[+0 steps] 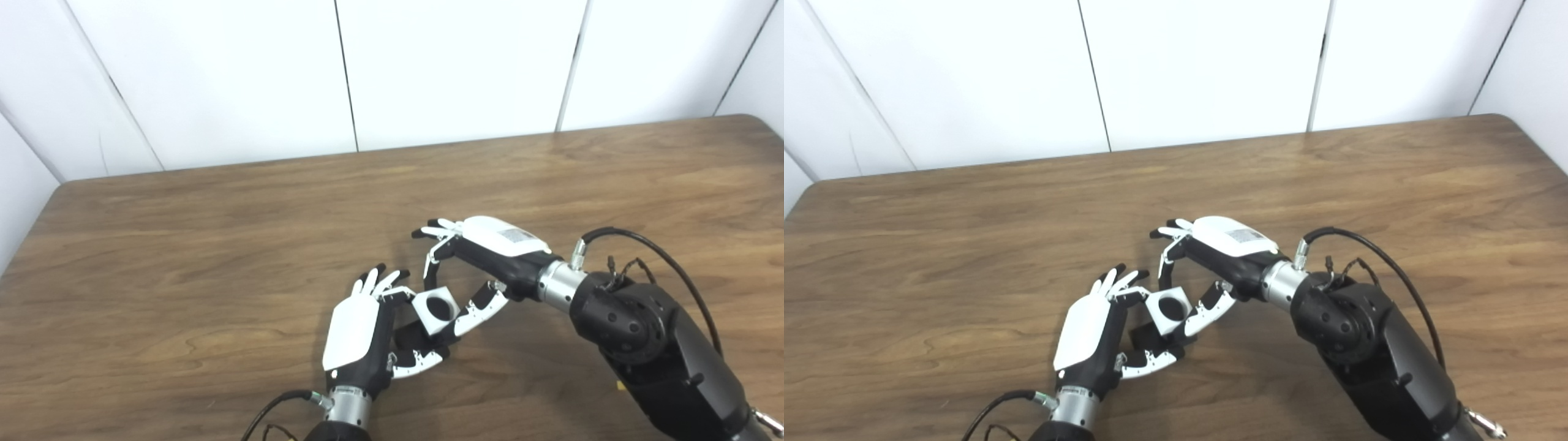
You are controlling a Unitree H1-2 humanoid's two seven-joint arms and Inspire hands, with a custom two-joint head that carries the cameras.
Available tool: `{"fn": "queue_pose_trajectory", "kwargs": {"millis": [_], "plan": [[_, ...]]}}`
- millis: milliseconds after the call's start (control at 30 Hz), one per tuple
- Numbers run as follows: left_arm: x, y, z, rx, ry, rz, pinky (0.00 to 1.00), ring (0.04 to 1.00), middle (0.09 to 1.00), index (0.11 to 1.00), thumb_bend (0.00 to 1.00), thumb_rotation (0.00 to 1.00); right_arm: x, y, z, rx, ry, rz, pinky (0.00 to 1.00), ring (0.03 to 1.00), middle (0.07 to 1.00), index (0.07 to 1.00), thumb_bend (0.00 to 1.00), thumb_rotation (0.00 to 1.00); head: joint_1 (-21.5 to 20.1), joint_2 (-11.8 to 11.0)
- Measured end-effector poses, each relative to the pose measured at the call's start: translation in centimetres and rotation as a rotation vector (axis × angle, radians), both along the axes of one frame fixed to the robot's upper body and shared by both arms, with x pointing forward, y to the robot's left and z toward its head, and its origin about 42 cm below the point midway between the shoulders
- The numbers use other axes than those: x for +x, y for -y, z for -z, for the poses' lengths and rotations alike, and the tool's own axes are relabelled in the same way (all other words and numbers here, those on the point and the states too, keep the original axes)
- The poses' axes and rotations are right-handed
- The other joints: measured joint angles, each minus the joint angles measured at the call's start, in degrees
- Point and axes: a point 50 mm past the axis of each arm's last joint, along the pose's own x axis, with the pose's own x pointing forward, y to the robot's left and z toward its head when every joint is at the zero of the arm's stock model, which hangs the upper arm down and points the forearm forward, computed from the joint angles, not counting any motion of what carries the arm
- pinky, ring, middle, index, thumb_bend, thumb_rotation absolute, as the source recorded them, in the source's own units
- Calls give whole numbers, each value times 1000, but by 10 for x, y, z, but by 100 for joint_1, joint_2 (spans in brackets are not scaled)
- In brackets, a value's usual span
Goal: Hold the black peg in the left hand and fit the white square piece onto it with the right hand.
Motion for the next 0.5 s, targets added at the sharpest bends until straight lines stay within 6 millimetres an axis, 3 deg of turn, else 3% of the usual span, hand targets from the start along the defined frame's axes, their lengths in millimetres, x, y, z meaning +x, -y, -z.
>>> {"fn": "queue_pose_trajectory", "kwargs": {"millis": [500], "plan": [[0, 2, 0, 0, -2, 4, 1000, 983, 885, 491, 518, 71, 0, 2, 0, -37, 18, -19, 986, 1000, 935, 494, 520, 163, 18, 53]]}}
